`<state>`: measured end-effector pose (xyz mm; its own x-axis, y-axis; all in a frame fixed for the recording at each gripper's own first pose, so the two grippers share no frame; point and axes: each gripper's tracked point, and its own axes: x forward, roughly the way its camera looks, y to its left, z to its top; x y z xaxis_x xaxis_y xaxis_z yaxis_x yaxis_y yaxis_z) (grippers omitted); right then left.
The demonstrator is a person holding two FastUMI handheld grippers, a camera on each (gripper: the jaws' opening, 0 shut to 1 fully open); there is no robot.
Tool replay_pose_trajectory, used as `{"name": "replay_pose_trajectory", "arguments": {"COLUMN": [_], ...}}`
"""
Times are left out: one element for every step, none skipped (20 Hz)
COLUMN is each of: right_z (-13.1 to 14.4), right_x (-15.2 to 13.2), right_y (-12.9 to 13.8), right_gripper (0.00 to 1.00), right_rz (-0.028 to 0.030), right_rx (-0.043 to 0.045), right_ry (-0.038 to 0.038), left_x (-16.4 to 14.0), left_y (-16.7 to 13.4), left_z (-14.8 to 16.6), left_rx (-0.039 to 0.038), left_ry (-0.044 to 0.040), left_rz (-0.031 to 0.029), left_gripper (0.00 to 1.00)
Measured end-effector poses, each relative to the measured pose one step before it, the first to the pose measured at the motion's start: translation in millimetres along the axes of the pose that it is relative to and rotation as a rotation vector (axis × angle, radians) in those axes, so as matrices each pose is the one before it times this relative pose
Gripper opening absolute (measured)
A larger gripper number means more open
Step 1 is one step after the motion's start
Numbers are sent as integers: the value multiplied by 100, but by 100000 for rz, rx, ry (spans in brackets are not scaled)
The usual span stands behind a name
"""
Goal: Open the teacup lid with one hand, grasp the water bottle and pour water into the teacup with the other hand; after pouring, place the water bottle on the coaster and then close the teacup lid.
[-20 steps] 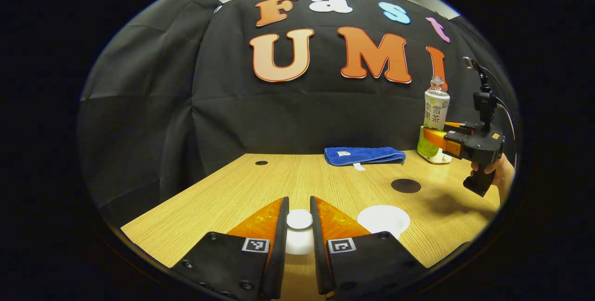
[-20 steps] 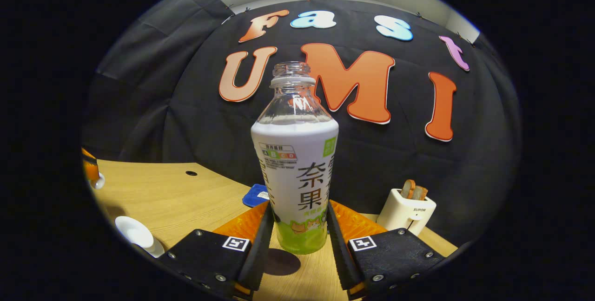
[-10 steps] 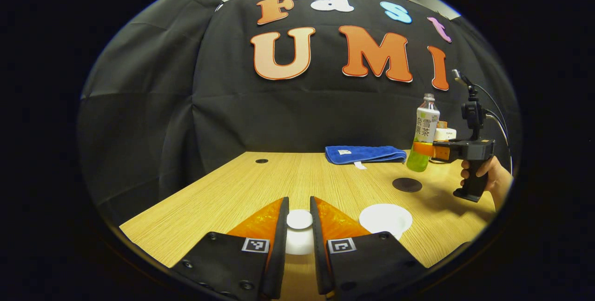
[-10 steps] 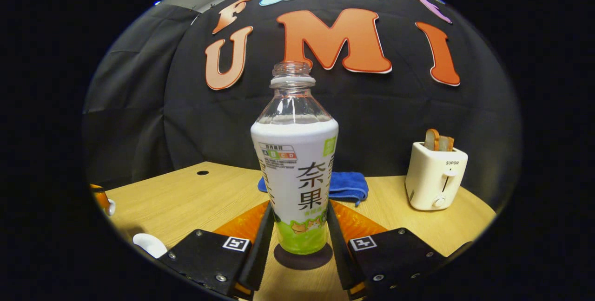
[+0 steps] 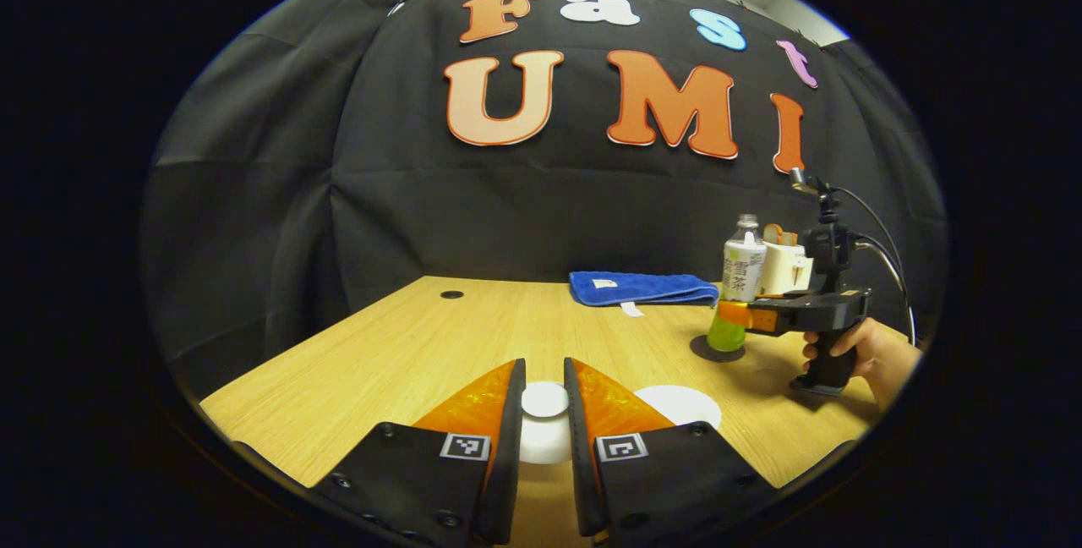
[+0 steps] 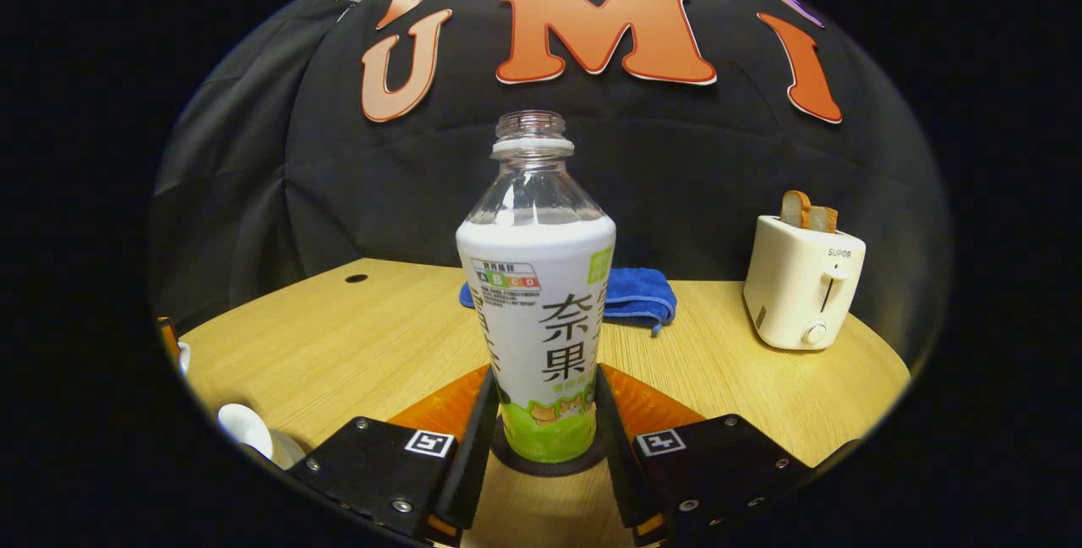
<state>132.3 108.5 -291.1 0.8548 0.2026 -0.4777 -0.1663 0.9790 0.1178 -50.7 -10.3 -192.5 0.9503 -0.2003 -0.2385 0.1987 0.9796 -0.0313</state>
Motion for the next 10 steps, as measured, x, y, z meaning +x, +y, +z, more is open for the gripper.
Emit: {"name": "replay_pose_trajectory", "arguments": {"right_z": [-314, 227, 45, -83, -43, -74, -187, -248, -276, -207], "right_x": [-23, -28, 93, -61, -25, -1, -25, -201, -57, -80], "right_y": [139, -46, 68, -36, 2, -161, -138, 15, 60, -13], "right_gripper": [64, 64, 64, 66, 63, 67, 65, 69, 70, 70], "right_rz": [584, 140, -166, 46, 332, -297, -97, 1048, 914, 400], "right_rx": [-216, 27, 294, -128, -311, -21, 169, 847, 778, 83], "right_ry": [1320, -646, -92, 199, 52, 520, 1029, 1191, 1314, 1034], "left_x": [323, 215, 221, 235, 312, 294, 357, 302, 253, 70], "left_y": [-424, -664, -857, -761, -725, -748, -513, -528, -484, -398], "left_z": [178, 114, 116, 34, 24, -291, -445, -478, -367, -245], "left_rx": [-659, -1257, -1128, -1000, -991, -815, -628, -290, 592, 832], "left_ry": [-205, -5, 75, -235, -63, 930, 979, 873, 606, 428], "left_rz": [-1088, -1327, -1870, -1632, -1974, -1602, -1243, -1051, -878, -464], "left_gripper": [32, 32, 32, 32, 32, 32, 32, 32, 32, 31]}}
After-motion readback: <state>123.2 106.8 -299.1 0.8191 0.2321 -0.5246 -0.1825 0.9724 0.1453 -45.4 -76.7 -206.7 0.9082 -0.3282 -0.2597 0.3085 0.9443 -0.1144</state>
